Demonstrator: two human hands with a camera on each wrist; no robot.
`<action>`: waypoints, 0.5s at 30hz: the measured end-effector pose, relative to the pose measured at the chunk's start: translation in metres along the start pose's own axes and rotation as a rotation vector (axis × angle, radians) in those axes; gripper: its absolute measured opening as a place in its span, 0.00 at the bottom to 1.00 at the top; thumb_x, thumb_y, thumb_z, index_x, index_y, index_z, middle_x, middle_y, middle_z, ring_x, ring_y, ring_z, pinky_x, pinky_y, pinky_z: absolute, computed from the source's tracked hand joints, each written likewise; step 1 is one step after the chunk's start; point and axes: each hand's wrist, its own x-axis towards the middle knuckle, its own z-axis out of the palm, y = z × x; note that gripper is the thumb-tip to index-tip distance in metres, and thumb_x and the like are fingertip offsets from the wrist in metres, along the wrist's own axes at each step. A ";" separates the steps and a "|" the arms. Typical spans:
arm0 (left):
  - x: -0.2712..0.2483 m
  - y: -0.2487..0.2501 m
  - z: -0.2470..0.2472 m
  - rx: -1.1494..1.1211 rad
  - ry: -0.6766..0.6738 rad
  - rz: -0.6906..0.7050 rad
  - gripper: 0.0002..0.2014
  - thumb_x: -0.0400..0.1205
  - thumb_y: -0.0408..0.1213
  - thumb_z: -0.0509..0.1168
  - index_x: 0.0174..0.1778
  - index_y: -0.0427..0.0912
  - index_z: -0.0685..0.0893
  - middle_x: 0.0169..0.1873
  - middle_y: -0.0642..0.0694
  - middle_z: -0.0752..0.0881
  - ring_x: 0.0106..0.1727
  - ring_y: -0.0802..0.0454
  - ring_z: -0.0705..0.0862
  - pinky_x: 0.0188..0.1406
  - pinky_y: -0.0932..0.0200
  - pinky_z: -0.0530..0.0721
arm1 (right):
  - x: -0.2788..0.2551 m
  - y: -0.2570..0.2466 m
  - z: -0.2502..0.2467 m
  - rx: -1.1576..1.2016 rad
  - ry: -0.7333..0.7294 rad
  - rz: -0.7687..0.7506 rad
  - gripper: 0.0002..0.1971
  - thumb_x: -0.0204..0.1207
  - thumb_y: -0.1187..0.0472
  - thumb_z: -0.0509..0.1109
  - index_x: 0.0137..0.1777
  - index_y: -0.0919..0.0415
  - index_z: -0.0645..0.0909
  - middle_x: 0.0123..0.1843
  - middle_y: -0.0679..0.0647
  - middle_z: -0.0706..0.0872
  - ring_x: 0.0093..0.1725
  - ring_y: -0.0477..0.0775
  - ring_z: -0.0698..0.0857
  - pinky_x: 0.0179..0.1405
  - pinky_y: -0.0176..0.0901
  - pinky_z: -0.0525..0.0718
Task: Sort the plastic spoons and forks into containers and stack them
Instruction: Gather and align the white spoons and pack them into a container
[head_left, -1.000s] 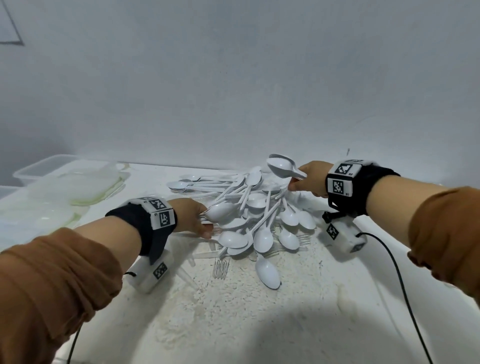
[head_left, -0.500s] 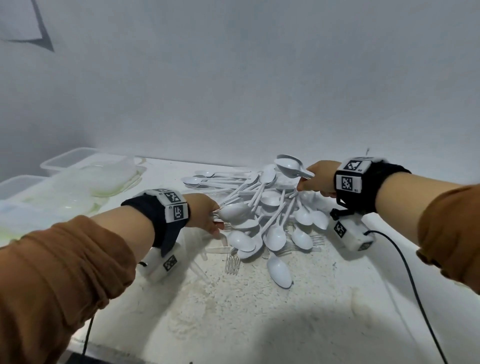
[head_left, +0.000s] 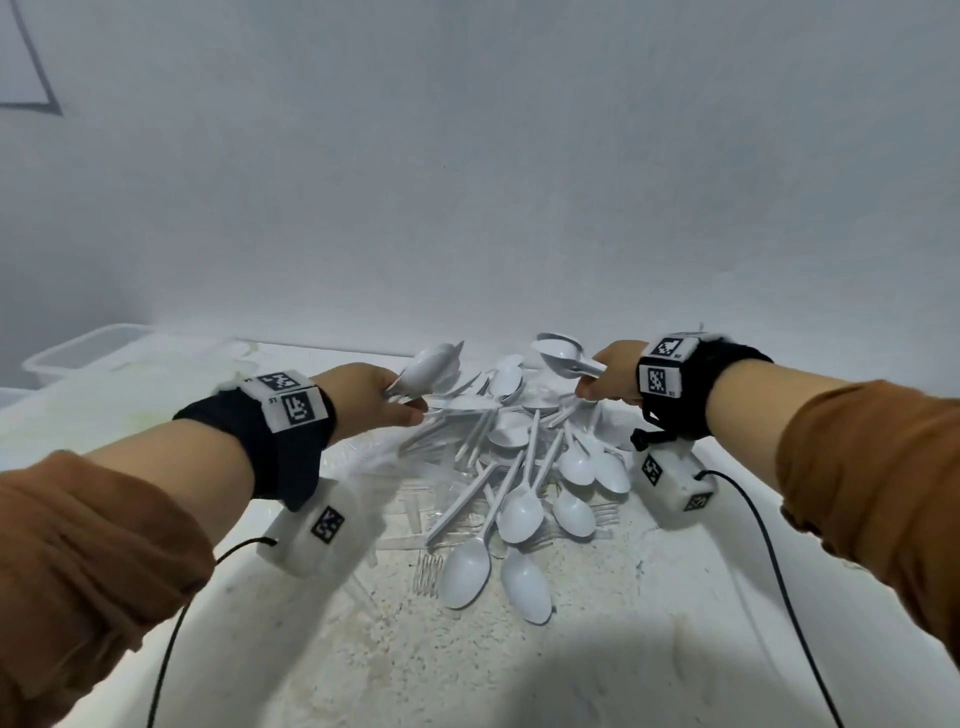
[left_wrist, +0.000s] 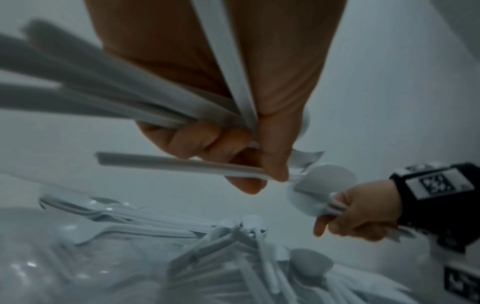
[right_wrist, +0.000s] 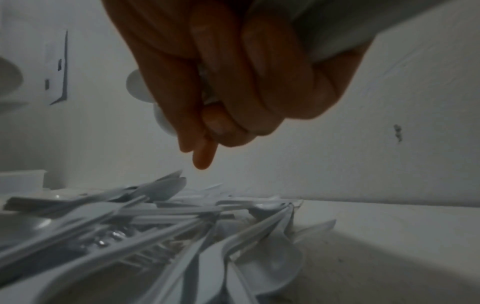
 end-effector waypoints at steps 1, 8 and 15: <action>0.002 0.003 0.001 -0.051 0.006 -0.010 0.09 0.79 0.50 0.67 0.53 0.55 0.86 0.40 0.52 0.84 0.47 0.51 0.81 0.48 0.61 0.74 | 0.003 -0.001 0.002 -0.018 -0.018 0.001 0.15 0.76 0.53 0.68 0.51 0.66 0.82 0.34 0.56 0.78 0.31 0.56 0.74 0.34 0.41 0.71; 0.014 0.020 0.010 -0.191 0.007 -0.074 0.10 0.80 0.52 0.65 0.44 0.51 0.84 0.43 0.49 0.83 0.47 0.51 0.79 0.48 0.61 0.69 | 0.022 -0.007 0.012 -0.143 -0.138 -0.021 0.08 0.80 0.58 0.65 0.52 0.60 0.81 0.36 0.51 0.80 0.28 0.48 0.74 0.23 0.33 0.69; 0.020 0.034 0.015 -0.155 0.012 -0.073 0.14 0.81 0.54 0.61 0.34 0.52 0.78 0.31 0.54 0.77 0.30 0.56 0.73 0.29 0.62 0.67 | 0.035 -0.003 0.020 -0.059 -0.144 -0.058 0.05 0.78 0.58 0.68 0.46 0.60 0.81 0.27 0.48 0.81 0.22 0.45 0.74 0.15 0.29 0.71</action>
